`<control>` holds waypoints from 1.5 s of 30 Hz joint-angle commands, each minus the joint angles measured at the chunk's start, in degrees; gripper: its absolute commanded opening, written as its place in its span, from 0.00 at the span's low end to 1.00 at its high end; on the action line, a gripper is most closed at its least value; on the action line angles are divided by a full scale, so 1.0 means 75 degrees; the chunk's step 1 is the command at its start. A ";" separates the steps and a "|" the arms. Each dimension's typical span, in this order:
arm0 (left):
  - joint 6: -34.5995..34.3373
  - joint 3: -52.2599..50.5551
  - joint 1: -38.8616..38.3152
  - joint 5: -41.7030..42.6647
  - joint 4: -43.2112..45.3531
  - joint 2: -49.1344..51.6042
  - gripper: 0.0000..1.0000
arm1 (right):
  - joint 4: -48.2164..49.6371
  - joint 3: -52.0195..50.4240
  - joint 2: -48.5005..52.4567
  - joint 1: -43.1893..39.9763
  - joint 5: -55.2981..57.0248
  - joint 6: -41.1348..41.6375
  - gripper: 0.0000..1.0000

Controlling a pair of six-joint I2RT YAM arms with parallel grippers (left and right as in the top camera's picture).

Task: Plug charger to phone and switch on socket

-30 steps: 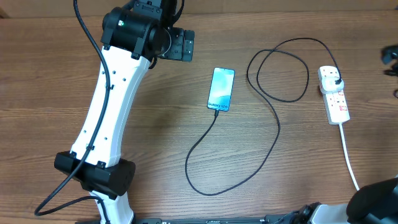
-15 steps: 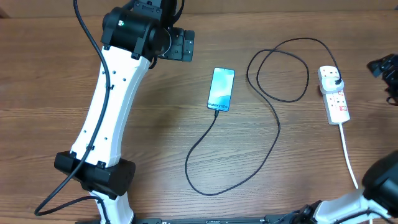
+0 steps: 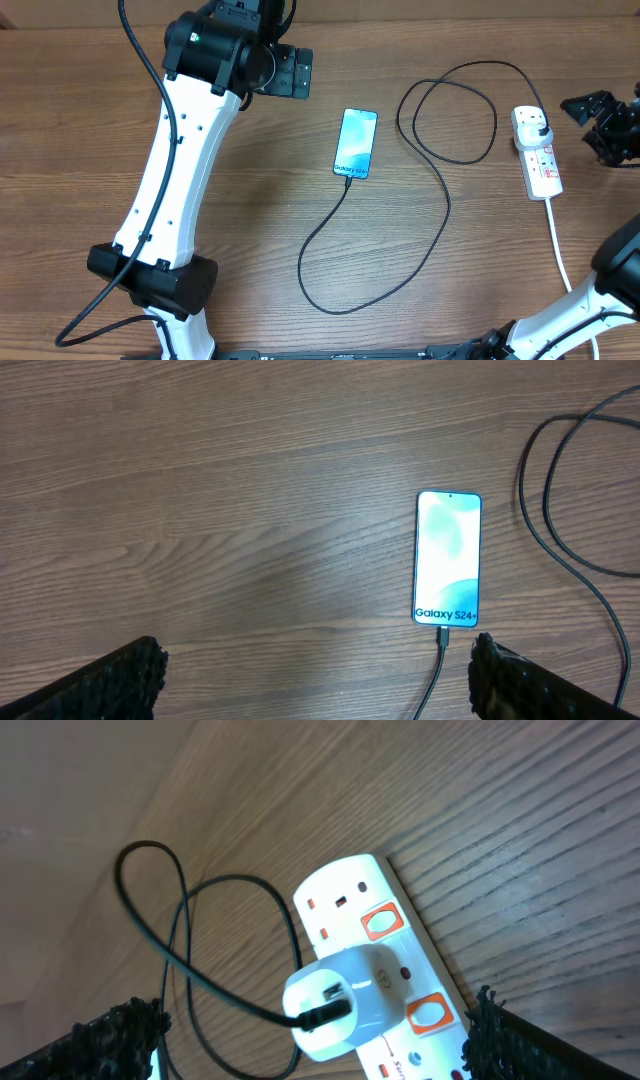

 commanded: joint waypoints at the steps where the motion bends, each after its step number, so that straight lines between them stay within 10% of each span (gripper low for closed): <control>1: 0.0175 -0.0026 -0.0003 -0.0096 0.0003 0.0055 1.00 | 0.0064 0.0012 0.0210 0.0038 -0.0102 -0.0143 1.00; 45: 0.0175 -0.0026 -0.0003 -0.0096 0.0003 0.0055 1.00 | -0.0079 -0.0297 0.0513 0.0901 0.1309 0.0256 1.00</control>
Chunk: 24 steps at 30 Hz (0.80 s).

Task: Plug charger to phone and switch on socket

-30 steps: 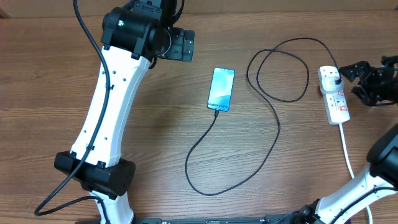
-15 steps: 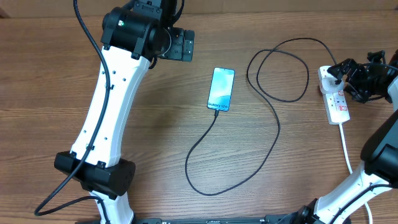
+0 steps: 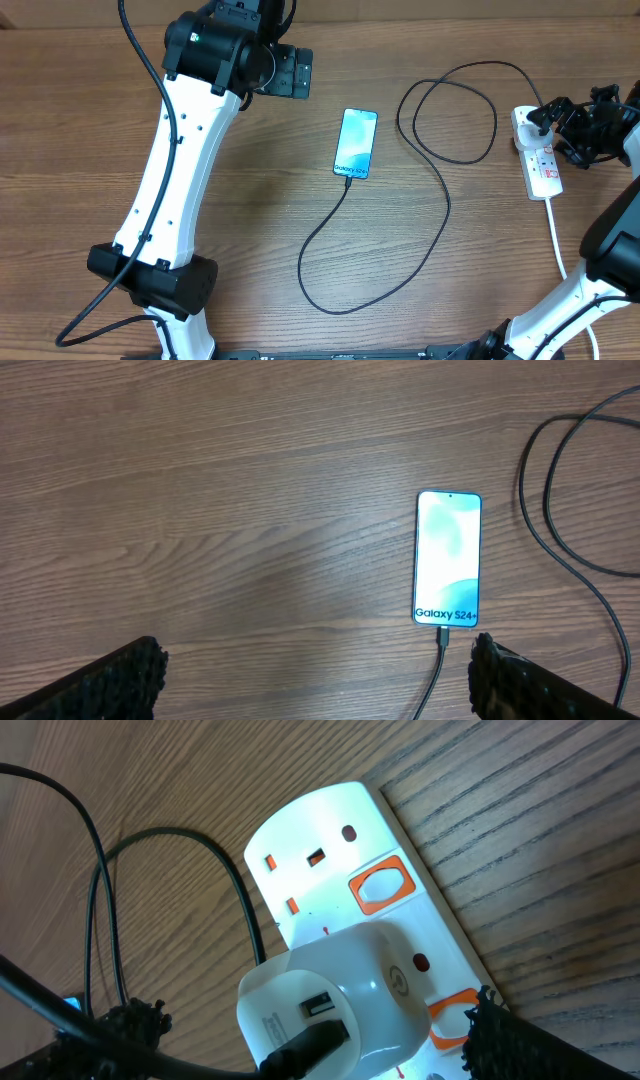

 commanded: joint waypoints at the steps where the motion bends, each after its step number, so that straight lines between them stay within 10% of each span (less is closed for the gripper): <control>1: 0.0178 -0.0026 -0.0003 -0.0099 0.0003 0.0055 1.00 | 0.0055 -0.0192 0.0029 -0.0015 0.0082 0.0006 1.00; 24: 0.0178 -0.0026 -0.0003 -0.0099 0.0003 0.0055 1.00 | 0.0627 -0.0592 0.0029 0.0064 -0.0332 -0.0428 1.00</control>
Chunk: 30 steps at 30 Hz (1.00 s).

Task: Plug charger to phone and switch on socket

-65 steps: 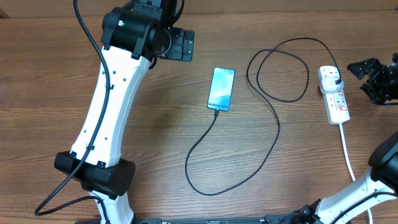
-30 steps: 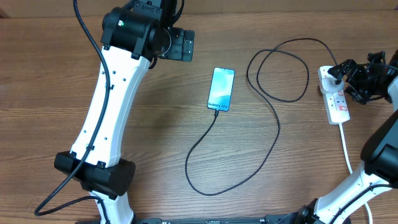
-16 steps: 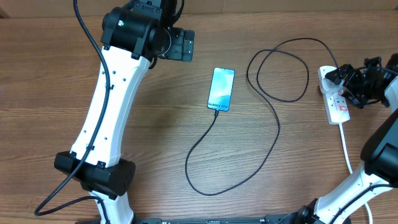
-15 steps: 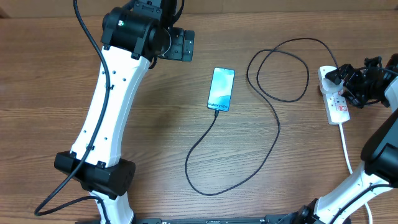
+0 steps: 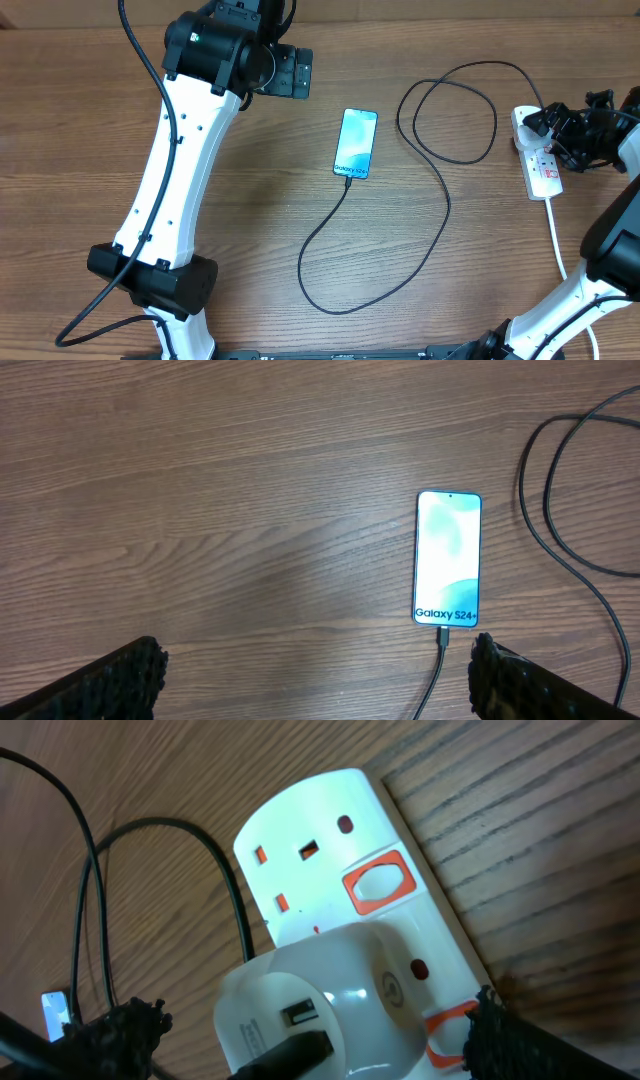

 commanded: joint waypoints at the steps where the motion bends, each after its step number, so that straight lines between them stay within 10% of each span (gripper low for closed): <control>1: 0.0178 -0.0026 -0.0003 -0.0099 0.0003 0.0055 1.00 | 0.0038 -0.0102 0.0029 0.0082 -0.0140 -0.0192 1.00; 30: 0.0178 -0.0026 -0.0003 -0.0099 0.0003 0.0055 1.00 | -0.0114 -0.0105 0.0029 0.0420 0.0128 0.0248 0.97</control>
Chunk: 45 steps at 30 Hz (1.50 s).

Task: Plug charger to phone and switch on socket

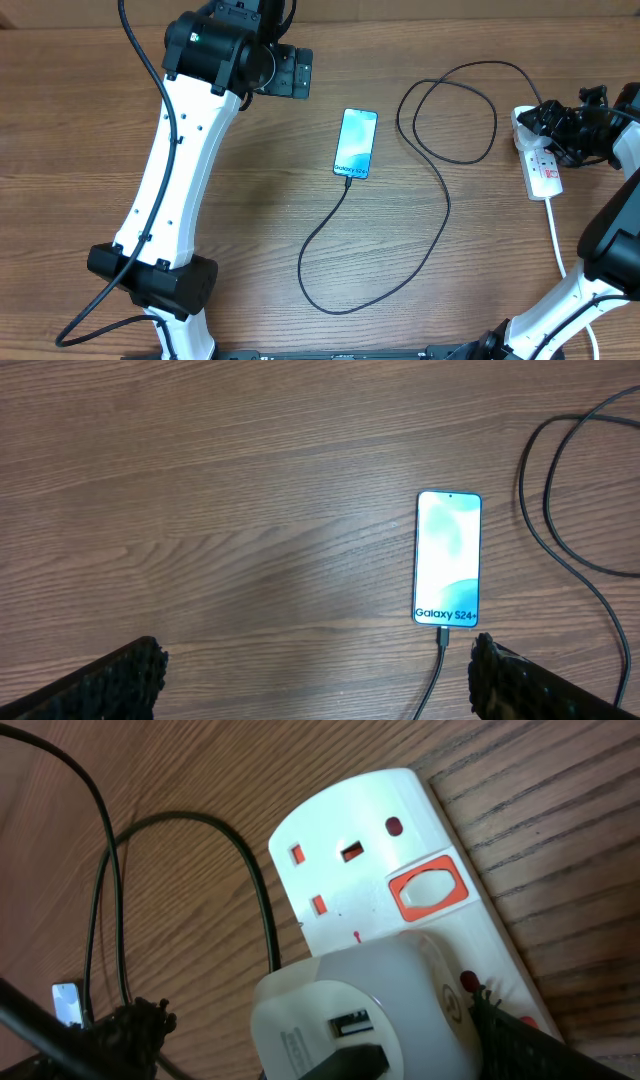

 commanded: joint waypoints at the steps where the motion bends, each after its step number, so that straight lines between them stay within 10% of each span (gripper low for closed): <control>1: 0.0178 -0.0026 -0.0003 -0.0099 0.0003 0.0055 1.00 | -0.0087 -0.0105 0.0032 0.0213 0.0239 0.0224 0.97; 45: 0.0178 -0.0026 -0.0003 -0.0099 0.0003 0.0055 1.00 | -0.0446 0.0513 0.0023 -0.0029 0.0251 -0.0181 0.96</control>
